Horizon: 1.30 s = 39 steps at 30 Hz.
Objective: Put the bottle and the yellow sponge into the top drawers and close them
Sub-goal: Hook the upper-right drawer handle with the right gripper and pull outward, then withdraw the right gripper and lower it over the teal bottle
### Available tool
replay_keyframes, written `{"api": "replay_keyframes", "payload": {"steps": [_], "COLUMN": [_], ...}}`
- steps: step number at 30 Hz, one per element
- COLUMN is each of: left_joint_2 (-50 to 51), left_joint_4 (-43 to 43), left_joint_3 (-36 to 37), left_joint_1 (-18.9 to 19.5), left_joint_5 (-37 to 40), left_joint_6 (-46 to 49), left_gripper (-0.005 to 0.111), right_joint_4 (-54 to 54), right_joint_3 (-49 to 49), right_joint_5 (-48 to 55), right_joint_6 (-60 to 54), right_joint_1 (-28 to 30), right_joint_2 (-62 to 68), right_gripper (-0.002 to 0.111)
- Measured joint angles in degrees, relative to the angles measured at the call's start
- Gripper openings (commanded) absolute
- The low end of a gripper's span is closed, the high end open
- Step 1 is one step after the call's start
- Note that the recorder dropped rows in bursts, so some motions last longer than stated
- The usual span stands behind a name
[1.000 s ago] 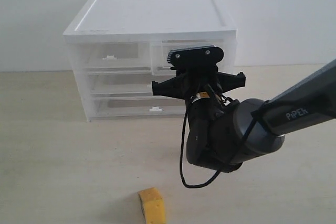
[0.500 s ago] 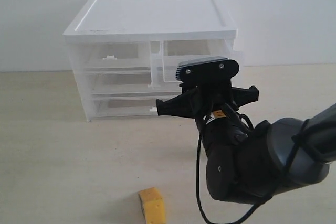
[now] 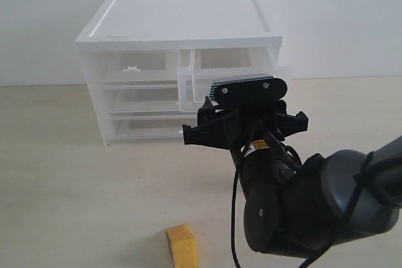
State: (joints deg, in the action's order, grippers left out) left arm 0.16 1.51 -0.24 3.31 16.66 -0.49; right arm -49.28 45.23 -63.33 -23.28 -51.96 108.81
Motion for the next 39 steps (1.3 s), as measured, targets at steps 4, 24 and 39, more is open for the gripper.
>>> {"api": "replay_keyframes", "payload": {"steps": [4, 24, 39], "left_joint_2": [0.00, 0.00, 0.00], "left_joint_4": [0.00, 0.00, 0.00], "left_joint_3": [0.00, 0.00, 0.00], "left_joint_1": [0.00, 0.00, 0.00], "left_joint_5": [0.00, 0.00, 0.00], "left_joint_6": [0.00, 0.00, 0.00], "left_gripper": [0.004, 0.004, 0.004], "right_joint_4": [-2.48, -4.33, 16.23], "right_joint_3": [0.00, -9.88, -2.35], "right_joint_5": [3.71, 52.10, 103.80], "right_joint_6": [-0.58, -27.80, -14.94], "right_joint_1": [0.00, -3.99, 16.24], "right_joint_2": [-0.09, -29.27, -30.42], "right_gripper": [0.089, 0.000, 0.000]}}
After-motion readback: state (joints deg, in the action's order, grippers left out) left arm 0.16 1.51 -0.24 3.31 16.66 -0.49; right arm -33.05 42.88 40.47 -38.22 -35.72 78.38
